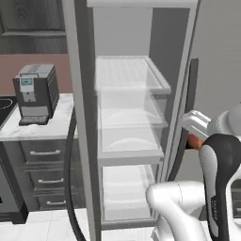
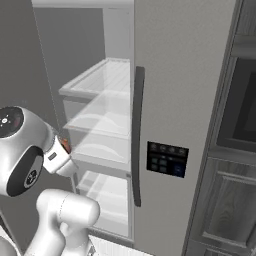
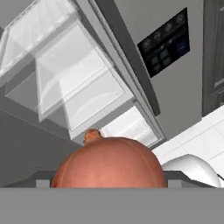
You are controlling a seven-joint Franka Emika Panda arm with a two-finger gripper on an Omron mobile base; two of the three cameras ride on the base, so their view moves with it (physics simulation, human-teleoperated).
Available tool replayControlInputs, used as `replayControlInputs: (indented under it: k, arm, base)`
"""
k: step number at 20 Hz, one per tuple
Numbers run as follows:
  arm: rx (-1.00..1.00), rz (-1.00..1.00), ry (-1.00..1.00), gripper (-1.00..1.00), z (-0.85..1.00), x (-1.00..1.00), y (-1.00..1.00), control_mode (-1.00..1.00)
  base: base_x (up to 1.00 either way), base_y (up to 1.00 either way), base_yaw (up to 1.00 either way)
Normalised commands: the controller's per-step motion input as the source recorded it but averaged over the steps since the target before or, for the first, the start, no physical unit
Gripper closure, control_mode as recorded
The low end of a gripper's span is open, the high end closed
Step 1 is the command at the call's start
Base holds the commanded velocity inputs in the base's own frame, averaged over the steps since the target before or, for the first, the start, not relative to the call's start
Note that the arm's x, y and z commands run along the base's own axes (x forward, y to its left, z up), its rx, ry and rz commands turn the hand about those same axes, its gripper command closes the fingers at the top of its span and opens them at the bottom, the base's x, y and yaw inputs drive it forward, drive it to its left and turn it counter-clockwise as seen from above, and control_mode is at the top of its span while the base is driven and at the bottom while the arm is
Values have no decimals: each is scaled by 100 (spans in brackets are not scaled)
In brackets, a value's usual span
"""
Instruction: Place the cold items (onion and orange) from the fridge in one tupperware on the dining counter. Place the warm items (hot dog and kebab skewer) in the stove area in another tupperware.
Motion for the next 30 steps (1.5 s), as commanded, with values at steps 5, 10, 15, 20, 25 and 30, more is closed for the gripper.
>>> replayControlInputs:
  k: [5, 10, 15, 20, 25, 30]
  arm:
    - [0, 0, 0, 100, 0, 0, 0, 100]
    - [0, 0, 0, 100, 0, 0, 0, 100]
    - [0, 0, 0, 100, 0, 0, 0, 100]
    - [0, 0, 0, 100, 0, 0, 0, 100]
    - [0, 0, 0, 100, 0, 0, 0, 100]
    - [0, 0, 0, 100, 0, 0, 0, 100]
  base:
    - [-58, -39, 12]
    - [-25, -71, 28]
    - [-65, -81, 44]
    - [-86, -51, 50]
    - [-99, -40, 51]
    - [-92, -35, 55]
